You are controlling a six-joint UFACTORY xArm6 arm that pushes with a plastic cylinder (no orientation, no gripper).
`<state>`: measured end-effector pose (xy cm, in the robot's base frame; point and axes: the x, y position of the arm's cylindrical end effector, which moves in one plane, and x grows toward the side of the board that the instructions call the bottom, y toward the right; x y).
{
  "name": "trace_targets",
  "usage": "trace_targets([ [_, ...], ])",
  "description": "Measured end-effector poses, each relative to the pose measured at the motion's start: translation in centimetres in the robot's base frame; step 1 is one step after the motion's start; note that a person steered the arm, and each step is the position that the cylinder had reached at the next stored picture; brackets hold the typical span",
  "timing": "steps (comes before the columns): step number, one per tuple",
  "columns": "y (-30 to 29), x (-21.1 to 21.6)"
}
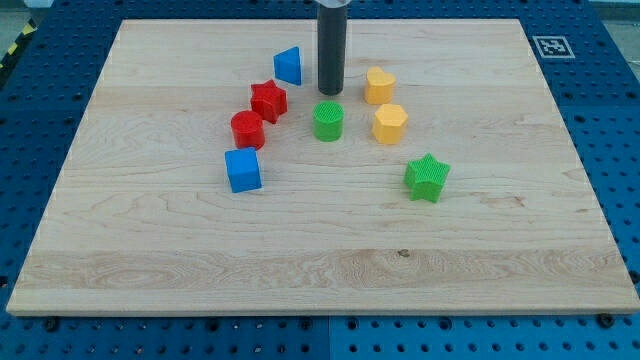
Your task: Push yellow heart towards center
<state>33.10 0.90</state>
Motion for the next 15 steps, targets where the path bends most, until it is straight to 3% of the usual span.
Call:
trace_targets([
  [2, 4.1, -4.1],
  [3, 7.5, -3.3],
  [6, 7.9, 2.0],
  [8, 13.3, 4.4],
  [15, 10.4, 6.0],
])
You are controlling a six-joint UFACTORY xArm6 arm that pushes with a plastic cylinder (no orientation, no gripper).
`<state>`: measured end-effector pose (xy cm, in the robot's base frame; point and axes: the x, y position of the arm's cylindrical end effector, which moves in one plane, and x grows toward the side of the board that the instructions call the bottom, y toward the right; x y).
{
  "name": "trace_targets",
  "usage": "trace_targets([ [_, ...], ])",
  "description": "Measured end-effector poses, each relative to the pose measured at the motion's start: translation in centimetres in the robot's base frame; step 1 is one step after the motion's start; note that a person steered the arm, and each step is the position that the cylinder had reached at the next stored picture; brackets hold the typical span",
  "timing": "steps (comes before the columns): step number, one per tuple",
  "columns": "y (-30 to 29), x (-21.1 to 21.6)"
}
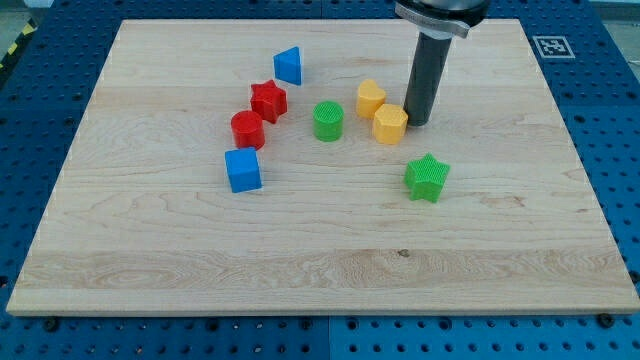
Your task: Push yellow heart towards center
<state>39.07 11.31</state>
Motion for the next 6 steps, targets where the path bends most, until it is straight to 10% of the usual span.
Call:
trace_targets([
  [6, -1.8, -2.5],
])
